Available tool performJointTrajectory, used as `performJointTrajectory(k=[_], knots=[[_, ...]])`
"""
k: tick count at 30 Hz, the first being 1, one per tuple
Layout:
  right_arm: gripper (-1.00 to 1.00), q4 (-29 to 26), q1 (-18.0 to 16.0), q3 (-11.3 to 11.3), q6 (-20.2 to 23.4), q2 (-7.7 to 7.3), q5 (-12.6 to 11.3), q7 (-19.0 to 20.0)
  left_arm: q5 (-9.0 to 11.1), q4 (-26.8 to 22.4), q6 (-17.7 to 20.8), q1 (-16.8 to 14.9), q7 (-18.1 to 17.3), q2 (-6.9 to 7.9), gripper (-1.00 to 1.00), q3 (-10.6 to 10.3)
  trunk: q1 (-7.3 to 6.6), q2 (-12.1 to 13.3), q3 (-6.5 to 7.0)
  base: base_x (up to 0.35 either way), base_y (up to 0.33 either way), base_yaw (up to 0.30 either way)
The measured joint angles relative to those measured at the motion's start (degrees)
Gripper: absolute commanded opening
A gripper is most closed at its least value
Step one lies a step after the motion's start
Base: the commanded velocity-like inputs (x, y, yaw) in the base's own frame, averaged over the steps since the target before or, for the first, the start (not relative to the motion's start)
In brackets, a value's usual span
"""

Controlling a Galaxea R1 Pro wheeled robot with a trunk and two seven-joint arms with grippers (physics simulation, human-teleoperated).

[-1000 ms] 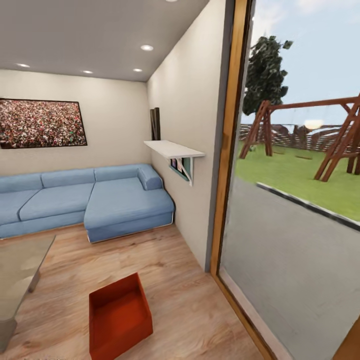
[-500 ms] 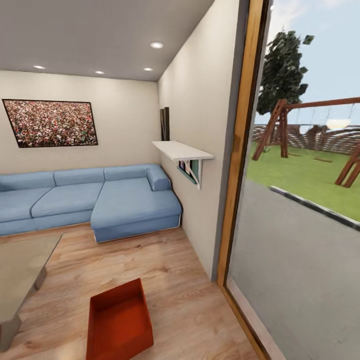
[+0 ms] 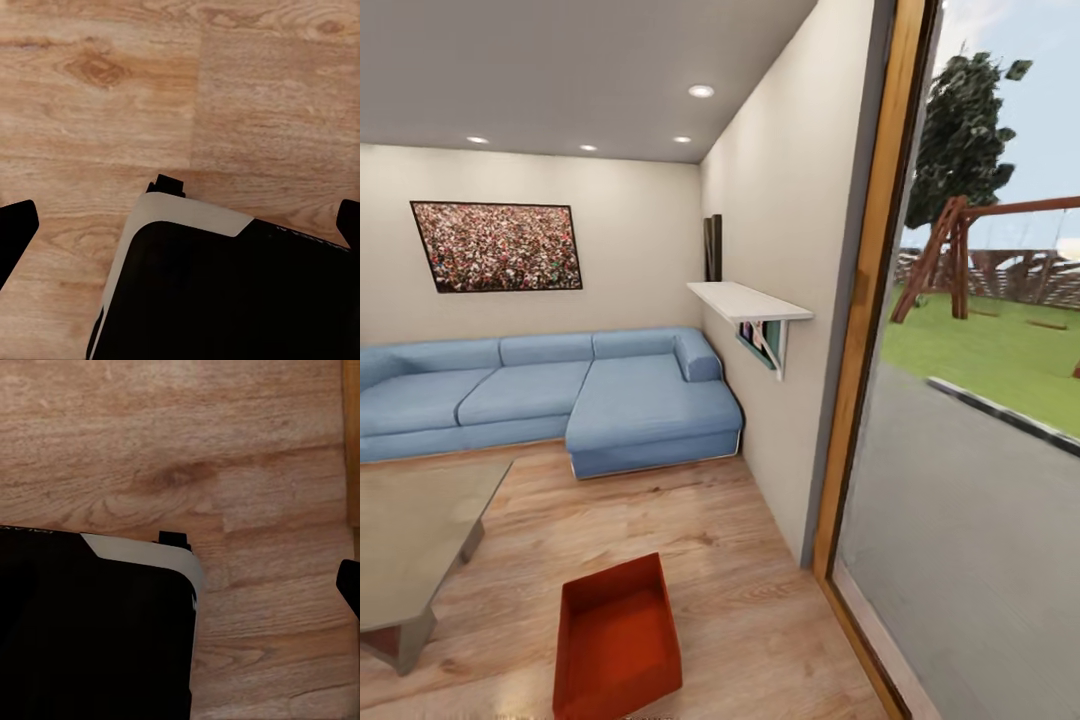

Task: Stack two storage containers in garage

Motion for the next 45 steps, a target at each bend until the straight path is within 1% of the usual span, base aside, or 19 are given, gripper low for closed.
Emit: performJointTrajectory(k=[9,17,32,36,45], knots=[[1.00,0.00,0.00,0.00,0.02,0.00,-0.03,-0.06,0.00,0.01,-0.02,0.00,0.01,-0.09,1.00,0.08,-0.01,-0.02,0.00,0.040,0.000,0.237],[1.00,0.00,0.00,0.07,0.04,-0.08,-0.08,-0.63,0.04,0.01,0.15,0.00,0.00,-0.05,1.00,0.09,-0.02,-0.02,0.00,0.289,-0.101,0.022],[1.00,0.00,0.00,0.35,0.08,0.07,0.09,-0.33,0.04,0.00,0.08,0.00,0.00,-0.03,1.00,0.09,-0.02,-0.02,0.00,0.304,-0.147,0.014],[1.00,0.00,0.00,0.27,0.09,0.01,0.09,-0.43,0.04,0.00,0.01,0.00,0.00,0.02,1.00,0.03,-0.01,-0.02,0.00,0.176,-0.067,0.221],[1.00,0.00,0.01,0.27,0.09,0.00,0.09,-0.51,0.03,0.00,-0.01,0.00,0.00,-0.04,1.00,0.00,0.00,0.00,0.00,0.013,-0.003,0.267]])
